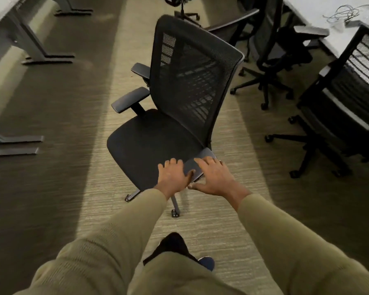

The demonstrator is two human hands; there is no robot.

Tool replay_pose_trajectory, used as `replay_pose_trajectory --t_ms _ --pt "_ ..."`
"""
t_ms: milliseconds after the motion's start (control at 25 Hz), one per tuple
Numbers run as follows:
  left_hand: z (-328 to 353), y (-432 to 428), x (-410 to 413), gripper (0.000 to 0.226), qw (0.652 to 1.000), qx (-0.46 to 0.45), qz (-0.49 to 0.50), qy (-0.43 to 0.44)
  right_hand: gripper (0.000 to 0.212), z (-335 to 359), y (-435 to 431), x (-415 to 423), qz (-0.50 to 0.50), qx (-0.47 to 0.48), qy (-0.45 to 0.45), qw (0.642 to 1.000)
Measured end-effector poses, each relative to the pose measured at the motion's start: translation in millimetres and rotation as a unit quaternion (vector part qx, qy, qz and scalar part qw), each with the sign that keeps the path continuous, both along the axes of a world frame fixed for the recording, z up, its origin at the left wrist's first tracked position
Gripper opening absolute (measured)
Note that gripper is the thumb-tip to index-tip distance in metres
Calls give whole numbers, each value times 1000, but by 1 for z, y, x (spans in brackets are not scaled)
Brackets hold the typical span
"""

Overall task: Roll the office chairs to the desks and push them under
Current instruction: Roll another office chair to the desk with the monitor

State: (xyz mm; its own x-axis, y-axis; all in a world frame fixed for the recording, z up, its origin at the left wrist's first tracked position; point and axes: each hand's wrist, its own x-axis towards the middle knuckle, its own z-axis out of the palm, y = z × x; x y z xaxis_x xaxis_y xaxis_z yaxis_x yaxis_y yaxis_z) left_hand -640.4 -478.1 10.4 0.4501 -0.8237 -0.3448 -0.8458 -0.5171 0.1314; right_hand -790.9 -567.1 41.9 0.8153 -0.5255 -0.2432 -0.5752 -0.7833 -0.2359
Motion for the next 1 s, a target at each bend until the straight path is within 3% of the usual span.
replay_pose_trajectory --t_ms 280,400,600,760,1000 --pt "7 -94 19 69 998 14 62 -4 95 25 -106 32 130 -48 12 990" --pt "4 -144 33 69 996 18 81 28 82 38 -160 61 203 -60 52 976" --pt "6 -215 66 71 993 8 113 40 56 75 -247 123 332 -79 134 930" --pt "17 -242 94 65 978 -11 198 72 62 116 -295 176 426 -135 95 890" --pt "42 -278 113 52 932 -132 319 113 61 139 -345 248 539 -153 79 825"
